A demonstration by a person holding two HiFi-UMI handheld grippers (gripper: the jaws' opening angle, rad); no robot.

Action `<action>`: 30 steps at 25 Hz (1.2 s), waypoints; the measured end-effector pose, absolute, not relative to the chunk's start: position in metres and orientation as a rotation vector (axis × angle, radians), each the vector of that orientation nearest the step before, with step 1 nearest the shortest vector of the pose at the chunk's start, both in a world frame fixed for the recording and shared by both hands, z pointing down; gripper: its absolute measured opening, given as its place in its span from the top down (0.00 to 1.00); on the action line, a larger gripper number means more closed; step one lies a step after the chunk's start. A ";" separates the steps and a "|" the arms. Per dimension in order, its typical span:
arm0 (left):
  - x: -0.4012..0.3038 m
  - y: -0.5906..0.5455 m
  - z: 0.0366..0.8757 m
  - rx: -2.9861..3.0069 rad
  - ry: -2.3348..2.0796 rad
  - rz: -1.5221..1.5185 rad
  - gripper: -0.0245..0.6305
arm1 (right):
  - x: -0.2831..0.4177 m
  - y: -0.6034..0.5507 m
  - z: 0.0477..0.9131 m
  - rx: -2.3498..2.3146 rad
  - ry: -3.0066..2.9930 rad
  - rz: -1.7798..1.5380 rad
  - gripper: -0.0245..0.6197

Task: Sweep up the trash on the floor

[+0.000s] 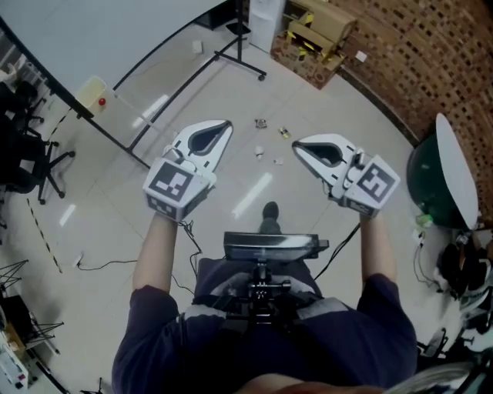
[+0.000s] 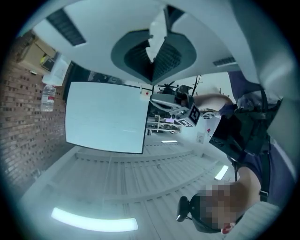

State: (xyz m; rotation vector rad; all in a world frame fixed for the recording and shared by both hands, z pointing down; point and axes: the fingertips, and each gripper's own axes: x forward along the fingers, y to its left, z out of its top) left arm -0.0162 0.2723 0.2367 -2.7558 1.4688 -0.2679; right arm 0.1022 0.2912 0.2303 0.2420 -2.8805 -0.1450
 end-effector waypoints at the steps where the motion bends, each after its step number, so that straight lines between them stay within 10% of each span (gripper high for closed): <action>1: -0.024 0.261 0.240 -2.742 1.513 -0.281 0.96 | 0.094 0.276 0.235 0.201 -2.882 -0.151 0.92; 30: -0.171 0.107 0.258 -2.047 2.389 -0.381 0.96 | -0.099 0.050 0.227 -0.179 -3.115 -0.351 0.92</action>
